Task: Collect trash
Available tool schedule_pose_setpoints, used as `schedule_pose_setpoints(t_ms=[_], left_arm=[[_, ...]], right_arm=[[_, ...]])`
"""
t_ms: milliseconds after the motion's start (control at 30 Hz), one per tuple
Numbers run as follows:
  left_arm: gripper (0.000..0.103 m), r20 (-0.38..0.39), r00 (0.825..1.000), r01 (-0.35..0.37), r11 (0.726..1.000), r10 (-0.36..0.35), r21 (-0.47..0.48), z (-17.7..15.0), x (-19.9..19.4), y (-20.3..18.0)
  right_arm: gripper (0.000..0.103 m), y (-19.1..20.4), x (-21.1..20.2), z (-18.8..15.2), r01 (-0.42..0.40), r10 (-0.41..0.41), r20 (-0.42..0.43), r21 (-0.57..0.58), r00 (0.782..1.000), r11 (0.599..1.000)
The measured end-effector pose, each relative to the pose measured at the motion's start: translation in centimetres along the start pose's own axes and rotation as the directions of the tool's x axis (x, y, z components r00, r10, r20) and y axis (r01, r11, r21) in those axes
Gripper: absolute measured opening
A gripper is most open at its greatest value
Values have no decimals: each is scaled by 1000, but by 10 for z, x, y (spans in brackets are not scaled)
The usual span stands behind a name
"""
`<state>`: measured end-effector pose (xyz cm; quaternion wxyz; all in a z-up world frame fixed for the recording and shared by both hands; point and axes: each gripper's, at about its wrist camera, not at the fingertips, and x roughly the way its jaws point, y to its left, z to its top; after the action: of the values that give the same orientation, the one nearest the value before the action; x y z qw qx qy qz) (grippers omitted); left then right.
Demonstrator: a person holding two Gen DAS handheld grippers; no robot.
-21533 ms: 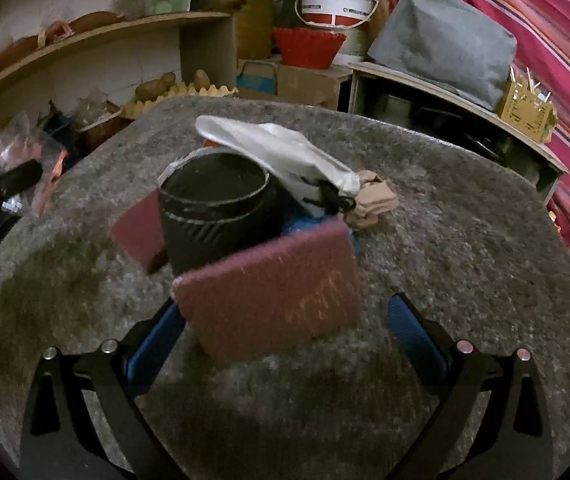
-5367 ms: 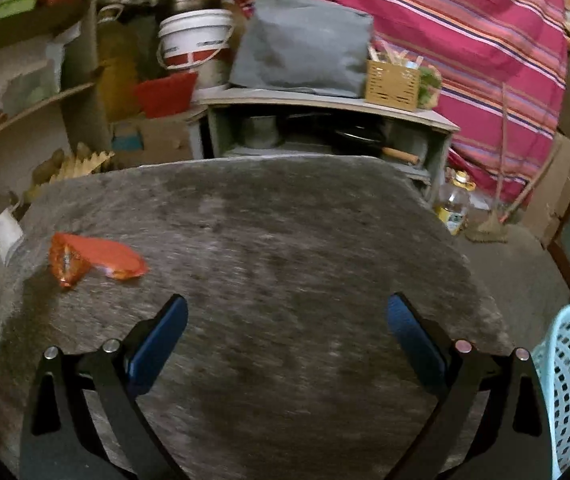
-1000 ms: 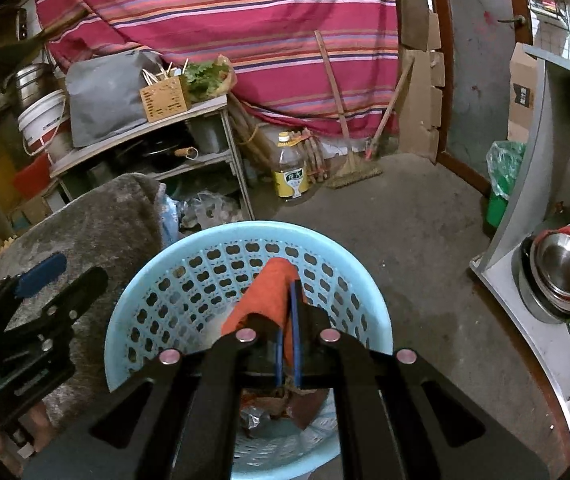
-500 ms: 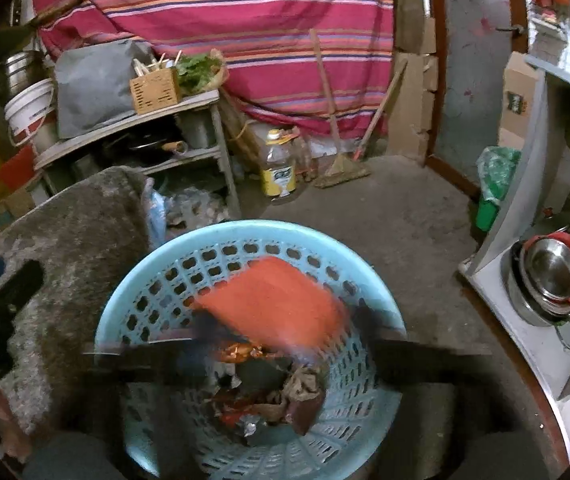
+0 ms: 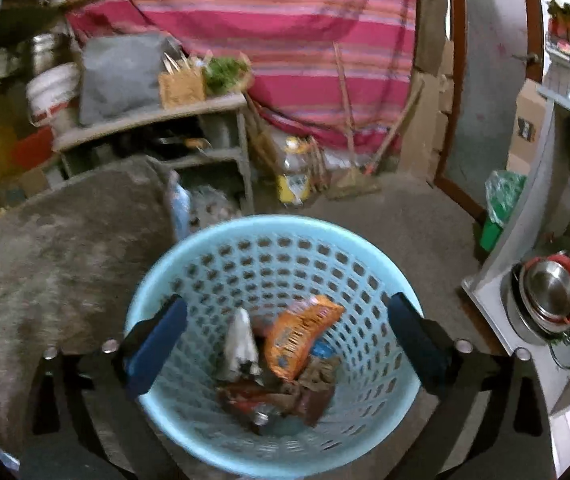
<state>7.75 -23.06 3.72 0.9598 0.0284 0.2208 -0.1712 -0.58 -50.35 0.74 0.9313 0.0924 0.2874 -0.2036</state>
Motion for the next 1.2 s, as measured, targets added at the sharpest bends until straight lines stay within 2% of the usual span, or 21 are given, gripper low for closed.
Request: schedule_pose_setpoints(t_ms=[100,200,333,500,600,767,933,1067,1200], left_arm=[[98,6,997,-71,997,71,-11,-6,-21,27],[98,17,994,-109,994,108,1,-12,-40,44],[98,40,989,-140,990,139,10,-31,-70,63],[98,55,982,-181,984,181,0,-54,-96,79],[98,61,978,-198,980,199,-23,-67,-111,93],[98,49,976,-210,975,214,-79,-84,-120,115],[98,60,965,-250,966,254,-64,-89,-114,121],[98,74,964,-252,965,257,-66,-92,-111,122],[98,55,968,-240,968,244,-70,-95,-102,123]], right_arm=[[99,14,-24,-3,-42,40,63,21,997,999],[99,33,-48,-13,-50,46,116,30,992,998],[99,74,-79,-28,-66,71,183,-31,981,997],[99,119,-100,-57,-97,117,188,-114,975,989],[99,133,-108,-66,-133,153,192,-115,969,984],[99,153,-111,-81,-147,177,205,-152,963,977],[99,165,-106,-87,-160,190,199,-159,961,974],[99,172,-103,-89,-164,194,202,-159,960,974],[99,178,-98,-93,-169,204,213,-170,955,971]])
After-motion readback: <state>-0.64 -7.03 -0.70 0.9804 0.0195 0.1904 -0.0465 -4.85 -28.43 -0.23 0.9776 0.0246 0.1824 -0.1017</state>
